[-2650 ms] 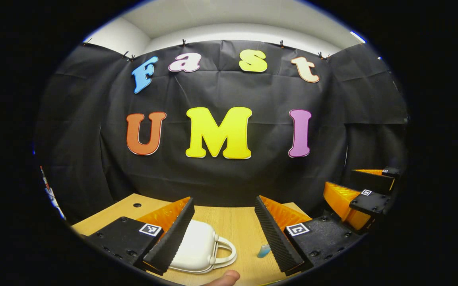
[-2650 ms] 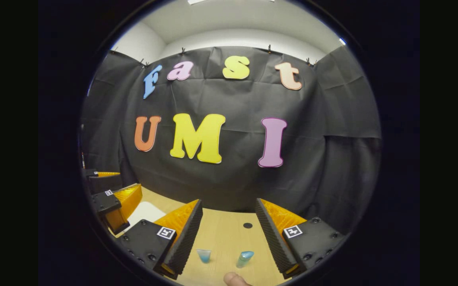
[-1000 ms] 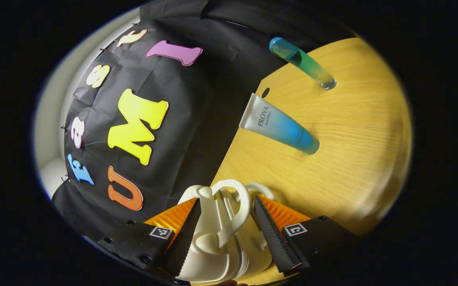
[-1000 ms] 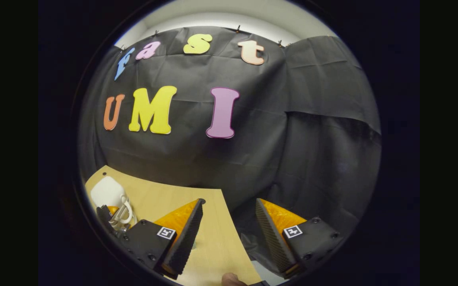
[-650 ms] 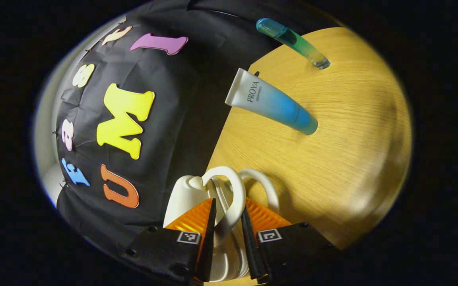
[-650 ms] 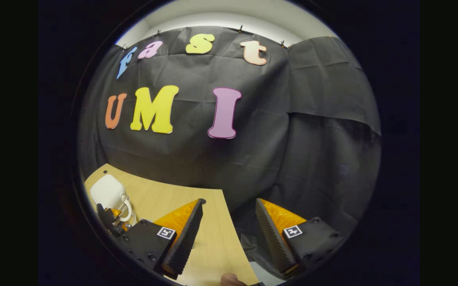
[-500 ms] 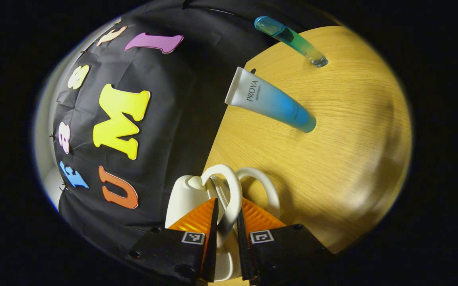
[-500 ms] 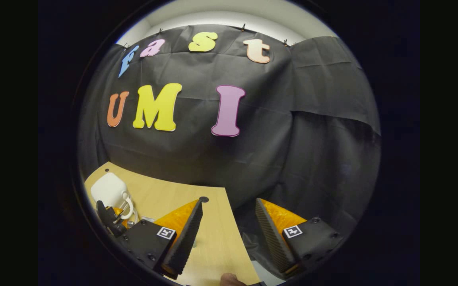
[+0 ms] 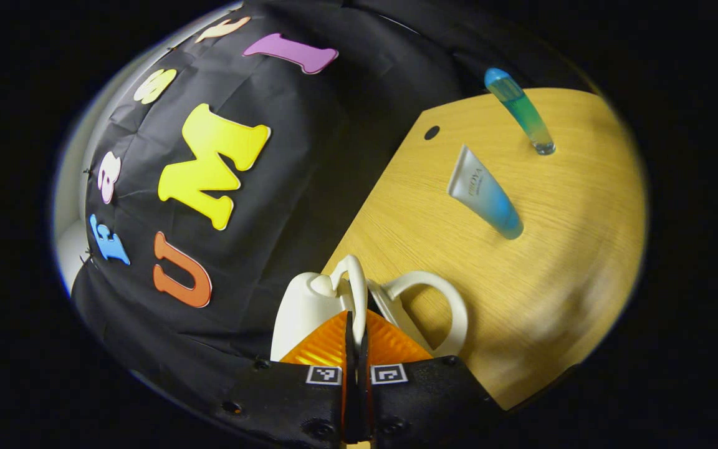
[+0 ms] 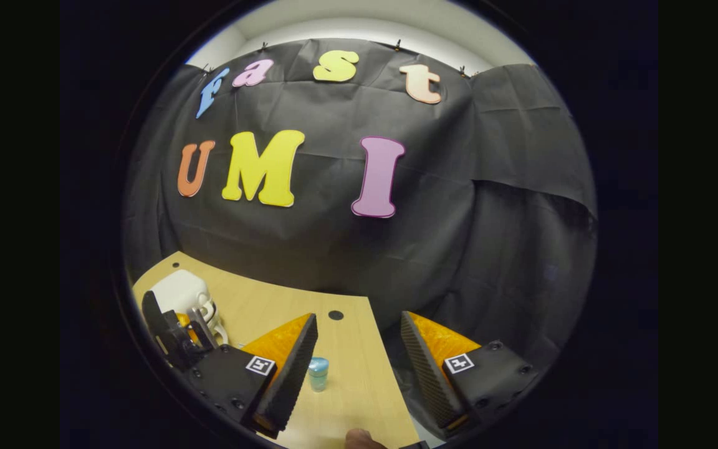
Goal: First open the suitcase, pack the skin care products into it, and then close the suitcase.
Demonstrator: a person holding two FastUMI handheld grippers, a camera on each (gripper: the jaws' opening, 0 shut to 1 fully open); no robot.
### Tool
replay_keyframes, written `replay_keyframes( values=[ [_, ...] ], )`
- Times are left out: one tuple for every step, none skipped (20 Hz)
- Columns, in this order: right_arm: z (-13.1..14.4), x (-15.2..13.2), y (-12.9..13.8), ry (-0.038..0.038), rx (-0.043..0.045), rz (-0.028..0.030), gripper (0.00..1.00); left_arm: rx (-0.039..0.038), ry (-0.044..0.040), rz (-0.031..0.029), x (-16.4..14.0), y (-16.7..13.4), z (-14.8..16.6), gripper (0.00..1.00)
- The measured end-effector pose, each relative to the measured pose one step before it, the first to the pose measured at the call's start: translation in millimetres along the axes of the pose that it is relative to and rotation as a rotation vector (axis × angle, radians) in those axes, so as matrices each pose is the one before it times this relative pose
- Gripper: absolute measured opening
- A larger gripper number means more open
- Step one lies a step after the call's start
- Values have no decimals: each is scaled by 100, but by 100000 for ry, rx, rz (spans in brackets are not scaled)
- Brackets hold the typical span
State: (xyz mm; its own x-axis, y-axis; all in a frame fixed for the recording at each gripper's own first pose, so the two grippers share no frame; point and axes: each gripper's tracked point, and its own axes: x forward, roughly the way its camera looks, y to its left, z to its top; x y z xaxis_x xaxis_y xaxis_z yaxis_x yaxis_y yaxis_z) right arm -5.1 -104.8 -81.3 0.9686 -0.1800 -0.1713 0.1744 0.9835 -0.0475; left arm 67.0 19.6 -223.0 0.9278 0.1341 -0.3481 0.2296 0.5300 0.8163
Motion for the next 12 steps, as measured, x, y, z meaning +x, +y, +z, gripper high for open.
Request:
replay_keyframes(
  values=[
    [284,34,471,-447,-279,397,80,-5989,-1139,649,-511,1159,176,3],
    [102,-14,485,-145,-500,244,80,-6967,-1104,-157,-373,1316,50,3],
    [237,-59,427,-268,-171,85,80,-6597,447,-224,-431,1310,-149,3],
    [210,-105,536,-273,149,520,80,-3512,-450,-127,-325,879,339,3],
    [287,-137,616,-188,-139,214,80,-2882,-426,1018,-421,1779,276,3],
    [135,3,650,-233,-255,445,80,-3383,-886,793,-472,1710,286,3],
    [215,-20,727,-105,-387,435,80,-4622,-454,27,-279,1624,155,2],
    [-48,-86,736,377,-331,329,80,-5712,-10,-171,-24,1610,-105,3],
    [51,13,744,360,-31,98,80,-5527,224,-125,-162,1605,-16,3],
    [105,31,805,-41,255,252,80,-5447,-15,-651,-148,1179,92,3],
    [130,-85,835,208,357,355,80,-5097,358,-266,-118,1516,32,2],
    [-169,144,886,715,391,317,80,-4281,313,113,43,1673,-147,3]
  ],
)
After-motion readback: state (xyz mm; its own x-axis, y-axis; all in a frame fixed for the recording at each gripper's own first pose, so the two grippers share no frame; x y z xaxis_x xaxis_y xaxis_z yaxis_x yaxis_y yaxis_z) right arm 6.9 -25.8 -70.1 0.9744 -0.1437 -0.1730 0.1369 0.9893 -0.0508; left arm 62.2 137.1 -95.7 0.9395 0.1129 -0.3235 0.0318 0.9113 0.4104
